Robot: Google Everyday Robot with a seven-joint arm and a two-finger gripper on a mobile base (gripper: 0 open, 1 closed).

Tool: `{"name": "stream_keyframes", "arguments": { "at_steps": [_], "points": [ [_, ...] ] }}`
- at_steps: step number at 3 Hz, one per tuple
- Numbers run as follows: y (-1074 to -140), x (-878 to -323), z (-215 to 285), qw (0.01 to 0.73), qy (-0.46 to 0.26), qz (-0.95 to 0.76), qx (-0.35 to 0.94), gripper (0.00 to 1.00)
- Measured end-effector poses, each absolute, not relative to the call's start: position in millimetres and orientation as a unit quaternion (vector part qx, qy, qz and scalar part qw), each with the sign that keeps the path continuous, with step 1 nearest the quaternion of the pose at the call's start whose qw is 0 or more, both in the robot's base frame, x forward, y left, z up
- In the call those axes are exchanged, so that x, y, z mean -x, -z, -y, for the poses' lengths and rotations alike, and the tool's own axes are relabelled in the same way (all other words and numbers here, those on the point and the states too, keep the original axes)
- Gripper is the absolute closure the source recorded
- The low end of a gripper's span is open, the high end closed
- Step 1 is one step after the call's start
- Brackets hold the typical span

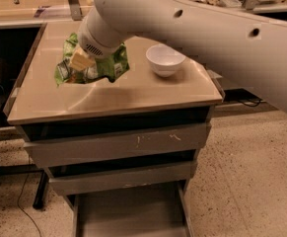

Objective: Pick green rice chip bag from bottom drawer and place on counter

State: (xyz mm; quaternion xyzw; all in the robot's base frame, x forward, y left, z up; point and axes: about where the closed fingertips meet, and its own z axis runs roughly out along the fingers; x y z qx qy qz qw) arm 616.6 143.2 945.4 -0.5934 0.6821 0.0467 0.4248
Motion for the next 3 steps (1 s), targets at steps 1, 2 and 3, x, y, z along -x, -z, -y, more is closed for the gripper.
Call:
{"name": "stream_keyframes", "arguments": {
  "at_steps": [1, 2, 3],
  "points": [
    [-927.4, -653.4, -157.2, 0.421, -0.069, -0.681, 0.595, 1.00],
    [-899.0, -683.7, -170.4, 0.406, -0.091, -0.686, 0.597, 1.00],
    [-872.3, -701.7, -178.5, 0.387, -0.105, -0.693, 0.599, 1.00]
  ]
}}
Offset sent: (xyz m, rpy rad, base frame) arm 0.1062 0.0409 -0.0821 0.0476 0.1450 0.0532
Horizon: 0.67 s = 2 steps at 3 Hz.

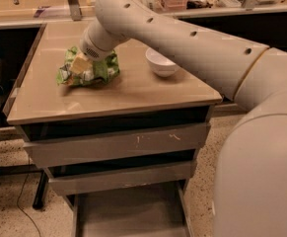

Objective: Pick green rice chip bag from bottom drawer and place on counter

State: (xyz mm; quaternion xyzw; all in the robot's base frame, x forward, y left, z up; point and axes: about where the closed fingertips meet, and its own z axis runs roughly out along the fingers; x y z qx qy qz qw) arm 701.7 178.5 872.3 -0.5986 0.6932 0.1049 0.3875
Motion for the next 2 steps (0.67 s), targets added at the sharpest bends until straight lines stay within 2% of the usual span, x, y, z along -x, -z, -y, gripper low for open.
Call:
{"name": "stream_keyframes", "arguments": {
  "at_steps": [1, 2],
  "points": [
    [-862.4, -703.8, -178.0, 0.379, -0.112, -0.698, 0.597, 1.00],
    [-862.4, -703.8, -178.0, 0.379, -0.112, -0.698, 0.597, 0.82]
  ]
}}
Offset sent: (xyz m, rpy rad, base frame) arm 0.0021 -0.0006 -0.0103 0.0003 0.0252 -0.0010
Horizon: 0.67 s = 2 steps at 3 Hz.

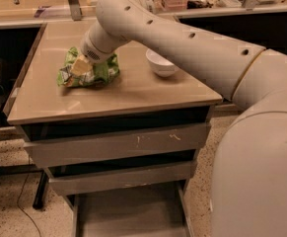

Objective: Pick green rice chip bag from bottom drawer and place on counter

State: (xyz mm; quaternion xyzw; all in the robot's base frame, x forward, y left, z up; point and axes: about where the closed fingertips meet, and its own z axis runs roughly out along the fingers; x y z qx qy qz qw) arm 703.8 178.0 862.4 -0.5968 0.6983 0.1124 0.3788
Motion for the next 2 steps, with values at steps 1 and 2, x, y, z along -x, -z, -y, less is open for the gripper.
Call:
{"name": "stream_keyframes", "arguments": {
  "at_steps": [1, 2],
  "points": [
    [-862.4, -703.8, -178.0, 0.379, -0.112, -0.698, 0.597, 0.59],
    [-862.3, -703.8, -178.0, 0.379, -0.112, -0.698, 0.597, 0.36]
  ]
}}
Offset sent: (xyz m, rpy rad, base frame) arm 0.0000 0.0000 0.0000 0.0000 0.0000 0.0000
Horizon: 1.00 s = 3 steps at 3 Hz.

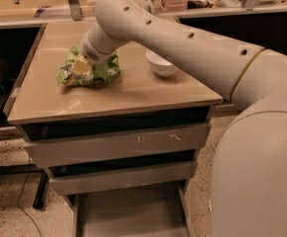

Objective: Pick green rice chip bag from bottom drawer and place on counter

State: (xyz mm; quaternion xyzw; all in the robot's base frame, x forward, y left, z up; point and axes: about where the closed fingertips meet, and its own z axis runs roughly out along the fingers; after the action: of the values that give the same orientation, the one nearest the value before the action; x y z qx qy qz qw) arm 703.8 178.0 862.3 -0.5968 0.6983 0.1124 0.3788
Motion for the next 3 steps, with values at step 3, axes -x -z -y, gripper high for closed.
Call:
{"name": "stream_keyframes", "arguments": {
  "at_steps": [3],
  "points": [
    [-862.2, -703.7, -178.1, 0.379, -0.112, -0.698, 0.597, 0.00]
  ]
}}
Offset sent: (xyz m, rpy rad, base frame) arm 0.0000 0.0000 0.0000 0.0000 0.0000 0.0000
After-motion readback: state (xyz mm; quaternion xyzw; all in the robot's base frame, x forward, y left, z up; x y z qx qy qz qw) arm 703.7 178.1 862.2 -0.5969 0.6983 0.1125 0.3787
